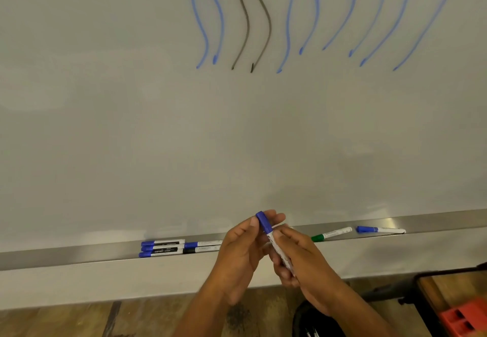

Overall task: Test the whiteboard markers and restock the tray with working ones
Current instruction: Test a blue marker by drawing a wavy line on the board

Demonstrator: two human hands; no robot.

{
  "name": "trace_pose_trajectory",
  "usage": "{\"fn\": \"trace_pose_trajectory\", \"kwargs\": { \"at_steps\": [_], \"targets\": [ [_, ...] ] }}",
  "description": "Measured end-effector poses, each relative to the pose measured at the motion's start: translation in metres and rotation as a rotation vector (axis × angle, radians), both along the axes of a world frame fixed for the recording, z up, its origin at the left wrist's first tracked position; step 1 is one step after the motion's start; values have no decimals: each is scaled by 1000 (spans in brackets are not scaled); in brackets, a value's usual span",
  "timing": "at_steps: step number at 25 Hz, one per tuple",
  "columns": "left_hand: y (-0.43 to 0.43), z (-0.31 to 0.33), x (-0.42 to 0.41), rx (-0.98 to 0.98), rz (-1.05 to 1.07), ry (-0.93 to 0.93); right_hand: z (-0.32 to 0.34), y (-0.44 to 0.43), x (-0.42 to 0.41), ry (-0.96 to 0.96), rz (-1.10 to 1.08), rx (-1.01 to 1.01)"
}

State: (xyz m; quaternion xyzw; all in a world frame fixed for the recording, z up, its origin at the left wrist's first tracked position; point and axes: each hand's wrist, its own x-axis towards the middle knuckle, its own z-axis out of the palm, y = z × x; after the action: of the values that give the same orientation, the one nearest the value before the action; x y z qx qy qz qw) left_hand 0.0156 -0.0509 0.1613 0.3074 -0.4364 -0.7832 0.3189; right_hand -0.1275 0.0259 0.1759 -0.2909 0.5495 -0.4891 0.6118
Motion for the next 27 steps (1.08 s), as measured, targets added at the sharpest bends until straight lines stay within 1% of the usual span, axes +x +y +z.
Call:
{"fn": "trace_pose_trajectory", "kwargs": {
  "at_steps": [3, 5, 7, 9, 11, 13, 15, 17, 19, 21, 23, 27],
  "targets": [
    [5, 24, 4, 22, -62, 188, 25, 9, 4, -195, 85, -53],
    [10, 39, 4, 13, -70, 269, 40, 15, 5, -306, 116, -80],
    [13, 51, 5, 17, -39, 331, 51, 20, 7, -314, 129, -96],
    [17, 63, 6, 21, 13, 355, 61, 21, 13, -199, 103, -121],
    [23, 70, 2, 17, 48, 313, 67, 20, 20, -58, 42, -153],
    [23, 79, 0, -5, 90, 267, 68, 21, 26, 106, 7, -226],
    [3, 97, 11, 25, 228, 342, 62, 27, 29, 282, -11, -258],
    [-30, 119, 36, -20, 424, 407, 52, 39, 30, 373, -21, -192],
    [-53, 137, 56, -131, 519, 369, 47, 49, 27, 399, -30, -168],
    [-53, 140, 58, -206, 524, 280, 51, 52, 24, 346, -20, -188],
    [-43, 136, 49, -248, 523, 219, 64, 49, 25, 280, -22, -269],
    [-33, 142, 43, -299, 555, 209, 92, 43, 26, 324, -67, -478]
  ]
}}
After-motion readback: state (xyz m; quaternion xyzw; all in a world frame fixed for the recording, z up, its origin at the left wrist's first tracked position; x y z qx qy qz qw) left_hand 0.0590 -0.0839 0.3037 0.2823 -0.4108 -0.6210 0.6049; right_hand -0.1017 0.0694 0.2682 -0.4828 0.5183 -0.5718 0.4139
